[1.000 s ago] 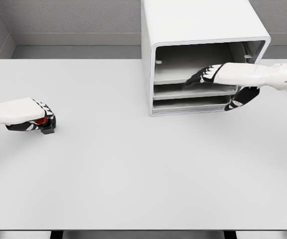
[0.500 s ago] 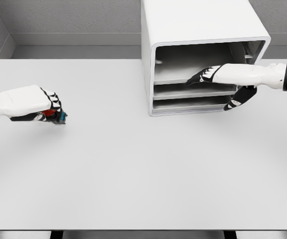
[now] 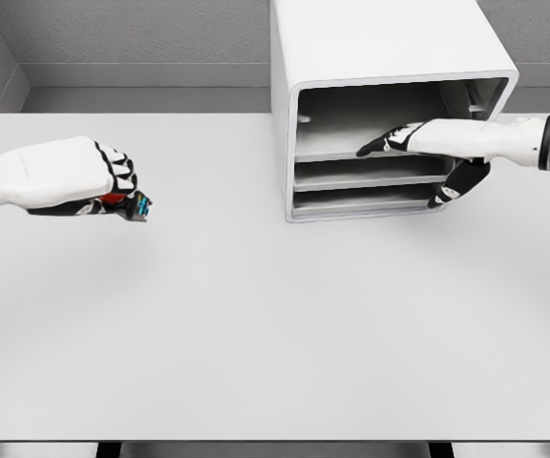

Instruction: Slide open multi-storey tabletop storage cabinets and put open load switch and slide close multi-storey tabletop storage cabinets

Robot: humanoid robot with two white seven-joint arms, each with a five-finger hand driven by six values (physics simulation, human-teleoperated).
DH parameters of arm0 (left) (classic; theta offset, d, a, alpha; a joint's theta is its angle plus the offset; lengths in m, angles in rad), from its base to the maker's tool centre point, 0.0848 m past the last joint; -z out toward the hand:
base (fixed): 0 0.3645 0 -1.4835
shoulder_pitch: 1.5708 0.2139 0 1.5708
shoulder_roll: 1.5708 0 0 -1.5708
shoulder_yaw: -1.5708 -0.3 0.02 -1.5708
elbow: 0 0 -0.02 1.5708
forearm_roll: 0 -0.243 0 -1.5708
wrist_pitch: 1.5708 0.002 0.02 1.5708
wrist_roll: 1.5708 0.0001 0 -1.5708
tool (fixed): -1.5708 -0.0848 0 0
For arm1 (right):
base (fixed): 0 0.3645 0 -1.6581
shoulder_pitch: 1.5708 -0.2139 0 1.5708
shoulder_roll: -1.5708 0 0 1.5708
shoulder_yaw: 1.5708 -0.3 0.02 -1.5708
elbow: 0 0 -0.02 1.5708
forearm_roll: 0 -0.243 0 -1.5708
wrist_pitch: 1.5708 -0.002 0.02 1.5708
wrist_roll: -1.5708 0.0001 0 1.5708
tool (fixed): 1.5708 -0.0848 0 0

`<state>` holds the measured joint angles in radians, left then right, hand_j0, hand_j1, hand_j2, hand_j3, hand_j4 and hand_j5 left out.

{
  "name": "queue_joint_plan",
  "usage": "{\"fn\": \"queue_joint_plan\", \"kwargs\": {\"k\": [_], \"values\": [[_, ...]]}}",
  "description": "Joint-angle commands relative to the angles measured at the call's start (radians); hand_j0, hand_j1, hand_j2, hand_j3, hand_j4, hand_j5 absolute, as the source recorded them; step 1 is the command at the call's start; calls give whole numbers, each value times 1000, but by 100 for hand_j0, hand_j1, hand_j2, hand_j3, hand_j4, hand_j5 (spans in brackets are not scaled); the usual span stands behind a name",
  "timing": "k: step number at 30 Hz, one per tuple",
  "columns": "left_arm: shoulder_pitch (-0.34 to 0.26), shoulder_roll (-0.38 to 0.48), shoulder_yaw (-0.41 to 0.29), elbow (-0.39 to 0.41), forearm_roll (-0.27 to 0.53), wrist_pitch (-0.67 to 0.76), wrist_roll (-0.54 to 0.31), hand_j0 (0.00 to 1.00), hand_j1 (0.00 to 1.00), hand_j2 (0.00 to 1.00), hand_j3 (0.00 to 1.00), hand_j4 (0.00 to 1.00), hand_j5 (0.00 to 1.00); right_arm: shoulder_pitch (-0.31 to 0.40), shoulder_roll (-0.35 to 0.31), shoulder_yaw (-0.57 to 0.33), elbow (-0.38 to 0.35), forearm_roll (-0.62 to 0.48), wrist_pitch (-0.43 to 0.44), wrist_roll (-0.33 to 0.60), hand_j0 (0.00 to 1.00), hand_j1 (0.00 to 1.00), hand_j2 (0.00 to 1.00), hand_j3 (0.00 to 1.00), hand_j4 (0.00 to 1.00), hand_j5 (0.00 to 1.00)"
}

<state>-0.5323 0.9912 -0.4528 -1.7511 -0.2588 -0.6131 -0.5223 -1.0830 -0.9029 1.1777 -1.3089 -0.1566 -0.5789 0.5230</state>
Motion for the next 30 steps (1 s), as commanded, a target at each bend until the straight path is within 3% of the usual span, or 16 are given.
{"fn": "queue_joint_plan", "kwargs": {"k": [1, 7, 17, 24, 30], "values": [[-2, -5, 0, -10, 6, 2, 1, 37, 37, 37, 37, 37, 37, 0, 1, 7, -6, 31, -13, 11, 100, 100, 100, 100, 100, 100], [-15, -65, -3, -10, 7, 2, 4, 37, 37, 37, 37, 37, 37, -2, -8, 5, -18, 31, -32, 11, 100, 100, 100, 100, 100, 100], [-69, -163, -15, -11, 12, 2, 4, 37, 37, 37, 37, 37, 37, -9, -44, 5, -101, 31, -32, 11, 100, 100, 100, 100, 100, 100], [-78, -197, -18, -11, 12, 2, 2, 37, 37, 37, 37, 37, 37, -2, -76, 7, -144, 29, -32, 9, 100, 100, 100, 100, 100, 100], [-126, -229, -53, -11, 10, 2, 2, 37, 37, 37, 37, 37, 37, 5, -100, 7, -164, 29, -32, 9, 100, 100, 100, 100, 100, 100]]}}
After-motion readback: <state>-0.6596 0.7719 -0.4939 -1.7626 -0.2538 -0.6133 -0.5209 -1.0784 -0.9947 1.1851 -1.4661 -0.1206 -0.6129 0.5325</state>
